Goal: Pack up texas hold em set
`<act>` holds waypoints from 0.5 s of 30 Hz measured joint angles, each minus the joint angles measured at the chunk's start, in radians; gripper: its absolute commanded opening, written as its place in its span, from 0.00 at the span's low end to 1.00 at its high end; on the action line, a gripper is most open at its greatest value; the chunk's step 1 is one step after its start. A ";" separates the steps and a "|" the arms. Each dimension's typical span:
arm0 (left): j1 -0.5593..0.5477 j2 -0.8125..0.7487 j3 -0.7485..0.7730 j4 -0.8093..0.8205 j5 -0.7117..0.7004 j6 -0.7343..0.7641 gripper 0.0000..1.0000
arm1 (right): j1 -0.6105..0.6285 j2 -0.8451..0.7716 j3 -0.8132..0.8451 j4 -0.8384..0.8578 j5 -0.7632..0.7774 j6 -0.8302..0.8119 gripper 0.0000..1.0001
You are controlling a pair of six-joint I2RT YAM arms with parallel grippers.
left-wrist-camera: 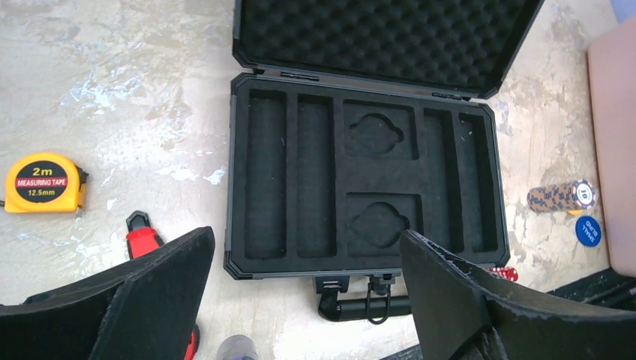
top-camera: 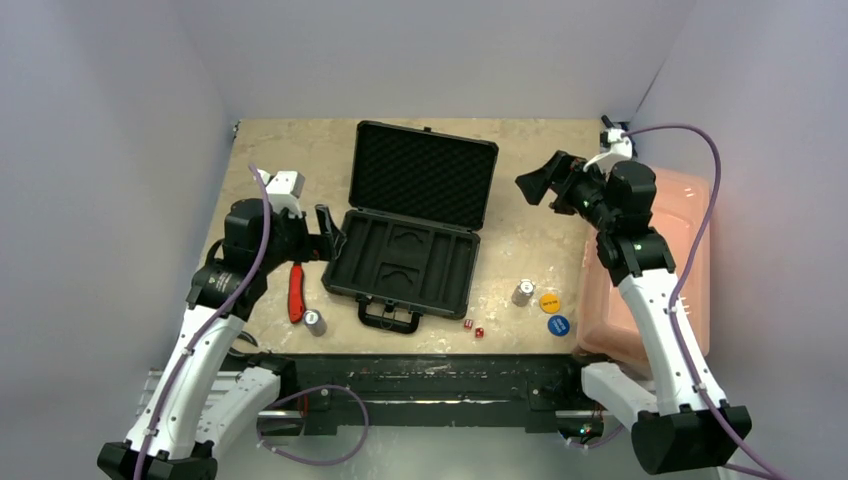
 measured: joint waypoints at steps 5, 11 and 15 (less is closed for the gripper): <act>-0.029 0.004 0.000 0.000 0.000 0.009 0.93 | 0.012 -0.049 -0.034 -0.092 0.060 0.023 0.99; -0.046 0.005 0.000 0.000 0.000 0.011 0.93 | 0.075 -0.069 -0.041 -0.217 0.174 0.085 0.99; -0.047 0.008 0.000 0.000 0.003 0.011 0.92 | 0.160 -0.045 -0.041 -0.307 0.263 0.143 0.99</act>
